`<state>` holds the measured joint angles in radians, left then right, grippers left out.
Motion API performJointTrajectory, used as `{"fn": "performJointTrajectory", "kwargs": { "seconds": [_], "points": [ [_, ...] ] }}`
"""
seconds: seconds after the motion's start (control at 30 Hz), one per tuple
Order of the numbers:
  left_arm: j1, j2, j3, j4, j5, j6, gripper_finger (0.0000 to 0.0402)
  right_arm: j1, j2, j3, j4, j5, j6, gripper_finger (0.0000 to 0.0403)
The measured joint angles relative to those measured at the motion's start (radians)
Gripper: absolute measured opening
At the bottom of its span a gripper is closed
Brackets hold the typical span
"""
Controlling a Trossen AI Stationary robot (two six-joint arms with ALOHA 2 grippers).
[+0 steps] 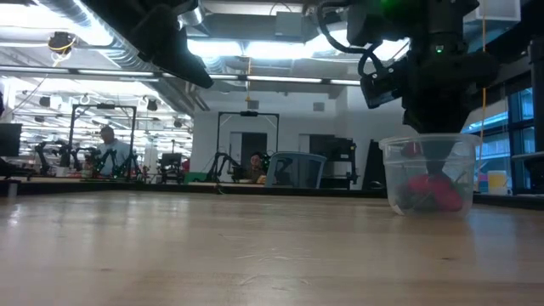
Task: Pick and placing Produce into tupperware
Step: Put the red cherry into the transparent bucket, then put the black cherry into the transparent bucket
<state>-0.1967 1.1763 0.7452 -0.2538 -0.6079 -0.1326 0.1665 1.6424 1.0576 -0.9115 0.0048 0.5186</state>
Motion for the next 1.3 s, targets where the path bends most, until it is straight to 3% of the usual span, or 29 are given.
{"fn": "performJointTrajectory", "kwargs": {
  "seconds": [0.53, 0.83, 1.0, 1.17, 1.3],
  "points": [
    [0.000, 0.002, 0.000, 0.000, 0.000, 0.000, 0.0208, 0.000, 0.016, 0.000, 0.011, 0.001, -0.004, 0.0024],
    [0.000, 0.002, 0.000, 0.000, 0.000, 0.000, 0.0208, 0.000, 0.016, 0.007, 0.001, 0.001, -0.001, 0.0082],
    [-0.001, 0.002, 0.000, 0.000, 0.000, 0.000, 0.0208, 0.000, 0.016, 0.094, -0.096, 0.002, 0.001, 0.0111],
    [-0.001, 0.002, 0.000, -0.006, 0.000, 0.002, 0.0208, 0.001, 0.015, 0.218, -0.217, 0.105, -0.031, 0.0122],
    [0.000, 0.003, 0.000, -0.062, 0.061, -0.041, 0.0208, 0.000, 0.015, 0.281, -0.264, 0.219, -0.164, 0.0123]
  ]
}}
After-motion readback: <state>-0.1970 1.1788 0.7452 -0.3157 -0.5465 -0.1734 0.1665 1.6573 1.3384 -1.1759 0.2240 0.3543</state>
